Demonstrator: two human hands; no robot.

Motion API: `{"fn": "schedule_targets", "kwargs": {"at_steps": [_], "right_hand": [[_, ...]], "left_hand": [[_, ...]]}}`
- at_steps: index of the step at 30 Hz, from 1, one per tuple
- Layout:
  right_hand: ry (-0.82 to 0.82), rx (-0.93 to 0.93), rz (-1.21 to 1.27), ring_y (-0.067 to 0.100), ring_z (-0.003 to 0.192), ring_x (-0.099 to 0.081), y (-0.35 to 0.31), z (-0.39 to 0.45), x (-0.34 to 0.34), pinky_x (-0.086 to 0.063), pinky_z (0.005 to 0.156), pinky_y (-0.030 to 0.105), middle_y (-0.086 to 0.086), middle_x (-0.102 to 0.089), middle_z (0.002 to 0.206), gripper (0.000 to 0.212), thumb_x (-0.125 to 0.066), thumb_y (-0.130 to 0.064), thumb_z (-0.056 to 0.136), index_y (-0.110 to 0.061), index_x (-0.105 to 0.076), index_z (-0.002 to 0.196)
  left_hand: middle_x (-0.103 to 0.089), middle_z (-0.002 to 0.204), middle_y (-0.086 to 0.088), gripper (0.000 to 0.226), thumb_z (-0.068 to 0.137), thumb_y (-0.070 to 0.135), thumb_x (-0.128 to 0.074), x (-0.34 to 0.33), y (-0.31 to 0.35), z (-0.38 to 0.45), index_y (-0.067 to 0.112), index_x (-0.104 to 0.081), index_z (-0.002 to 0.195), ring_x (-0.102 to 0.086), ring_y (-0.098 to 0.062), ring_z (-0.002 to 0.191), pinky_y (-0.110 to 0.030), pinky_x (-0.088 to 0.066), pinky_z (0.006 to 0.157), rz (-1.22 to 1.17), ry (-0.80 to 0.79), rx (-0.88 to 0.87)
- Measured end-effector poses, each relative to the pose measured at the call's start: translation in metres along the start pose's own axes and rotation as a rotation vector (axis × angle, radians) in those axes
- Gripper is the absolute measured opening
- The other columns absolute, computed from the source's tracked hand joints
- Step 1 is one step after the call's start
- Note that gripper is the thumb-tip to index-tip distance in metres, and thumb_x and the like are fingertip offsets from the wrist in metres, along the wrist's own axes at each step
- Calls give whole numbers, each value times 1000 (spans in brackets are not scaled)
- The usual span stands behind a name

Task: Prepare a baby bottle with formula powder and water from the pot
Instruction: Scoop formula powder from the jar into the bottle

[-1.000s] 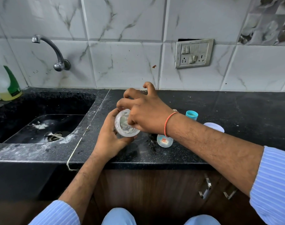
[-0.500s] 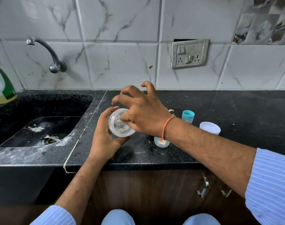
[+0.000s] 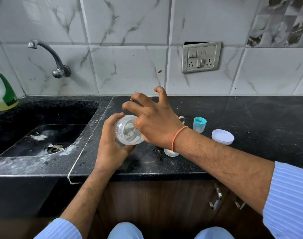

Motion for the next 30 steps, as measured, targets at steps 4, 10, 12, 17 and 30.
{"fn": "schedule_targets", "kwargs": {"at_steps": [4,10,12,17,30], "right_hand": [[-81,-23,8,27,144,-45,-6,0,-1,-25,108,71,-8,-57,148,8,-82,-22,76,-26,-82,84],[-172,-121,44,24,144,-41,-11,3,-1,-23,108,72,-12,-52,151,11,-85,-31,74,-32,-83,85],[-197,-134,57,24,145,-40,-11,4,-1,-23,108,73,-12,-51,152,11,-85,-33,75,-33,-83,85],[-316,-190,164,20,151,-27,-8,8,4,-19,112,75,-19,-39,161,8,-79,-43,86,-41,-82,92],[-387,-629,579,13,148,-23,42,11,9,-23,113,67,-31,-36,161,11,-73,-43,90,-40,-79,81]], "left_hand": [[-56,153,1,105,69,10,-106,1,-1,1,34,-48,153,-61,-26,141,-59,-53,115,28,-1,-18],[-57,151,-3,104,68,10,-107,0,3,0,23,-49,153,-63,-25,138,-51,-54,115,12,-1,-11],[-57,151,-1,104,68,10,-107,0,3,0,25,-49,152,-62,-23,138,-50,-54,115,13,-4,-7],[-57,150,4,102,69,12,-106,-1,-1,0,28,-50,152,-63,-21,136,-51,-55,114,5,-36,32],[-66,135,21,105,61,40,-109,2,6,2,33,-50,148,-63,1,123,-21,-49,104,144,-49,228]]}}
Point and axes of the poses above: each hand's wrist, its own z-axis towards the middle knuckle, its own x-axis out of the back of the hand, y = z × x, the point moved 1 cm from there along z, towards the middle knuckle
